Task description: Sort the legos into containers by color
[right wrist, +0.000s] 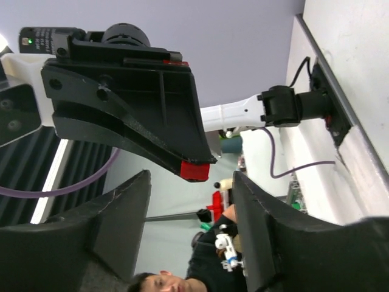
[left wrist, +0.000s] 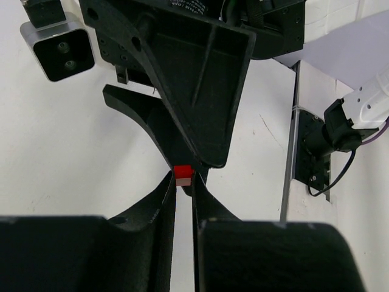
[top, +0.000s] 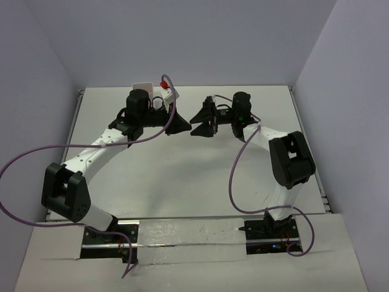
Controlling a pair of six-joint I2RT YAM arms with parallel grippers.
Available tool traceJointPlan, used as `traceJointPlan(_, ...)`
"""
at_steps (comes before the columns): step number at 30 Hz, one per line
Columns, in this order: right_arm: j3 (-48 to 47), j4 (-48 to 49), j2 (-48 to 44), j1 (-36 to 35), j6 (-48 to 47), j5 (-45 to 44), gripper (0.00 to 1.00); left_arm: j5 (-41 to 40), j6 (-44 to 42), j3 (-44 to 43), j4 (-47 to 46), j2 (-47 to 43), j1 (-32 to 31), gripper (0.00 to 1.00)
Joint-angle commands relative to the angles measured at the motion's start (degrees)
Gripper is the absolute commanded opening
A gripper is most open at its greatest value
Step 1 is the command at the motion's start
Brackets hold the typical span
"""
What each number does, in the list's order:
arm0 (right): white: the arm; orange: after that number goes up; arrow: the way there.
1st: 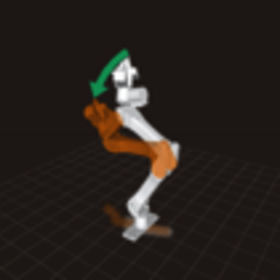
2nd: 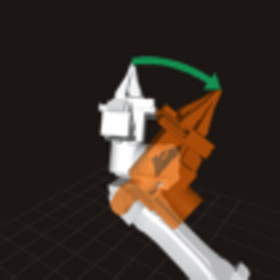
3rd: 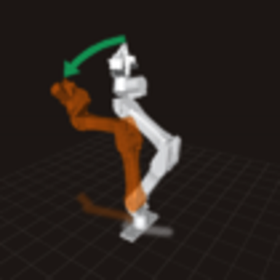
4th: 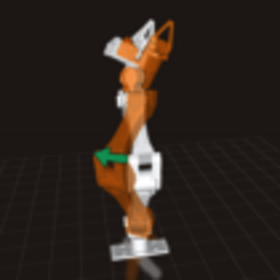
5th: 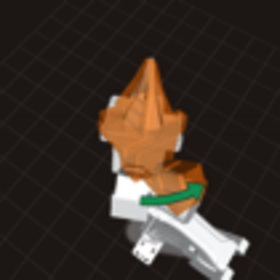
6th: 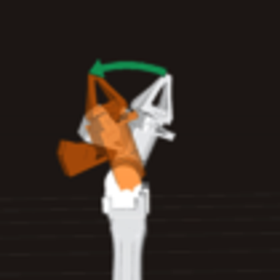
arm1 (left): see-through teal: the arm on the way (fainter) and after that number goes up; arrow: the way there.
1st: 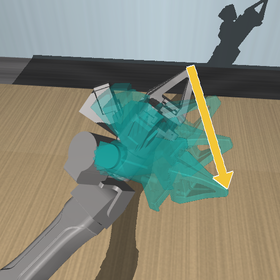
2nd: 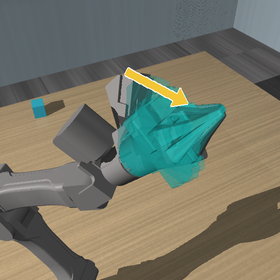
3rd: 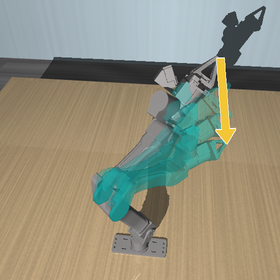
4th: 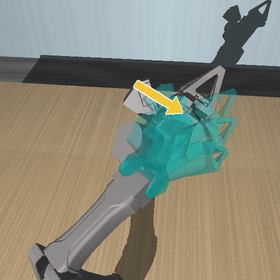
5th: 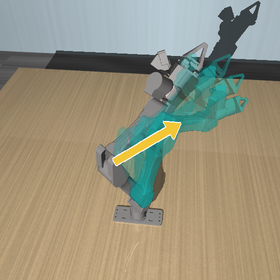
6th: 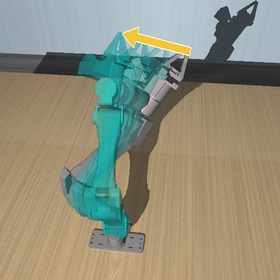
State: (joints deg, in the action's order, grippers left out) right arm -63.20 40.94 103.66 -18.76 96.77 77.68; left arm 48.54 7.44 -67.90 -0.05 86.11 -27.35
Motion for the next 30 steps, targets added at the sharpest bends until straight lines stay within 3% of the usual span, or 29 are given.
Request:
traceJointPlan(1,0.4,1.5,-0.9,0.0,-1.4,0.6,0.8,-0.2,0.0,0.3,-0.9,-1.4,1.3,0.0)
traceJointPlan(4,0.6,-0.3,-2.1,1.5,-5.2,-0.5,0.98,-1.7,-1.1,0.1,2.8,-1.7,4.1,0.0)
traceJointPlan(6,0.4,-7.6,-3.5,3.6,-13.0,-3.1,1.0,-7.1,-1.9,-1.6,6.0,-1.1,6.2,0.0)
traceJointPlan(7,-0.5,-13.7,-4.3,4.7,-20.2,-4.3,1.0,-11.4,-2.5,-3.2,8.4,-0.3,7.1,0.0)
traceJointPlan(9,-10.4,-40.7,-4.8,6.3,-41.7,-10.7,1.0,-19.3,-2.7,-6.4,15.2,2.4,8.9,0.0)
traceJointPlan(11,-16.7,-63.6,-4.7,6.6,-55.2,-18.8,1.0,-24.6,-2.0,-9.0,20.1,5.2,10.6,0.0)
traceJointPlan(13,-21.5,-71.5,-5.3,6.7,-63.7,-28.8,1.0,-29.4,-1.1,-11.2,21.2,6.8,11.5,0.0)
traceJointPlan(19,-23.7,-74.6,-5.9,6.9,-67.4,-32.6,1.0,-38.9,0.3,-20.1,25.9,15.0,12.9,0.0)
traceJointPlan(30,-25.3,-76.5,-7.1,6.9,-69.0,-33.4,1.0,-43.9,-0.3,-32.2,28.6,28.4,15.0,0.0)
